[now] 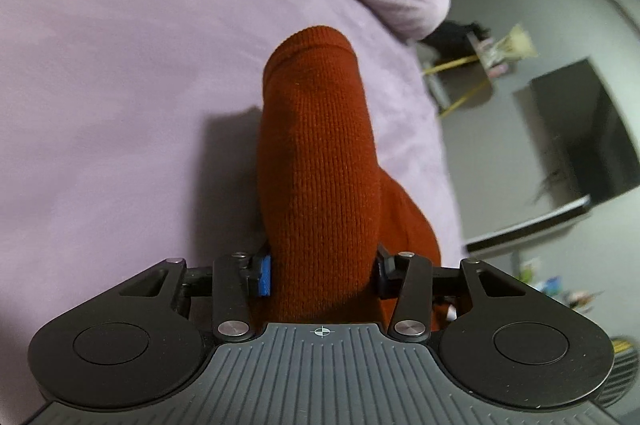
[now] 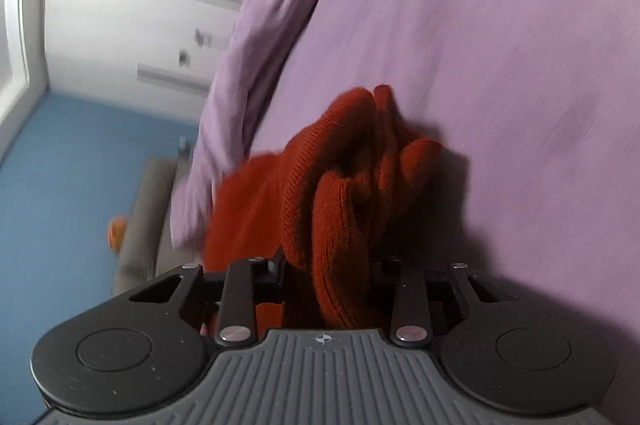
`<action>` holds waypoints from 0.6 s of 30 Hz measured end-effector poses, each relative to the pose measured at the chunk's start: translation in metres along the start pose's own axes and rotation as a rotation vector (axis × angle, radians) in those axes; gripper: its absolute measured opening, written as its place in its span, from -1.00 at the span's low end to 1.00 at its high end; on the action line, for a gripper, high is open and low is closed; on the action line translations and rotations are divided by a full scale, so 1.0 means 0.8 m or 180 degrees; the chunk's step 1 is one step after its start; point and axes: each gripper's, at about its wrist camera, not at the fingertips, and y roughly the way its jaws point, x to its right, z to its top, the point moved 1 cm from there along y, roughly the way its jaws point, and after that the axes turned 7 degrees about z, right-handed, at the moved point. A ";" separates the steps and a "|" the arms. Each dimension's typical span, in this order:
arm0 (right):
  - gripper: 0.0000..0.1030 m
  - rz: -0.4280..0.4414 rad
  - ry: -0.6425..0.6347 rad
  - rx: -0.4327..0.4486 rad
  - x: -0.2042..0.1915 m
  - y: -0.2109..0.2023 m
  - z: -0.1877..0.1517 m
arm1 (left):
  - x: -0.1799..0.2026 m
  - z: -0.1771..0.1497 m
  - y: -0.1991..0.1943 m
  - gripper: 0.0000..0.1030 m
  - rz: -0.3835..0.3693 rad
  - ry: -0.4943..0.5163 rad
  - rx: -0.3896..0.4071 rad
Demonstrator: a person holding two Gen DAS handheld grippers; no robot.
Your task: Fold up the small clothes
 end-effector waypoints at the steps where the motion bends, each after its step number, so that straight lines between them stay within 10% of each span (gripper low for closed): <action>1: -0.40 0.0019 0.0026 -0.0129 -0.005 0.010 -0.013 | -0.009 -0.008 -0.020 -0.03 0.0145 0.0013 -0.0005; 6: -0.20 -0.0233 -0.0266 -0.0557 -0.032 0.050 -0.086 | -0.063 -0.045 -0.065 0.15 0.0941 -0.0114 -0.0046; 11: 0.02 -0.1228 -0.0939 0.0020 -0.090 0.015 -0.104 | -0.059 -0.044 -0.104 0.26 0.1071 0.0027 0.0410; 14: -0.55 -0.1551 -0.1270 0.0497 -0.136 0.024 -0.103 | -0.041 -0.028 -0.087 0.25 0.1158 0.0123 0.0627; 18: -0.73 -0.1392 -0.1470 0.0073 -0.163 0.125 -0.109 | -0.014 -0.001 -0.028 0.25 0.1476 0.0358 0.0821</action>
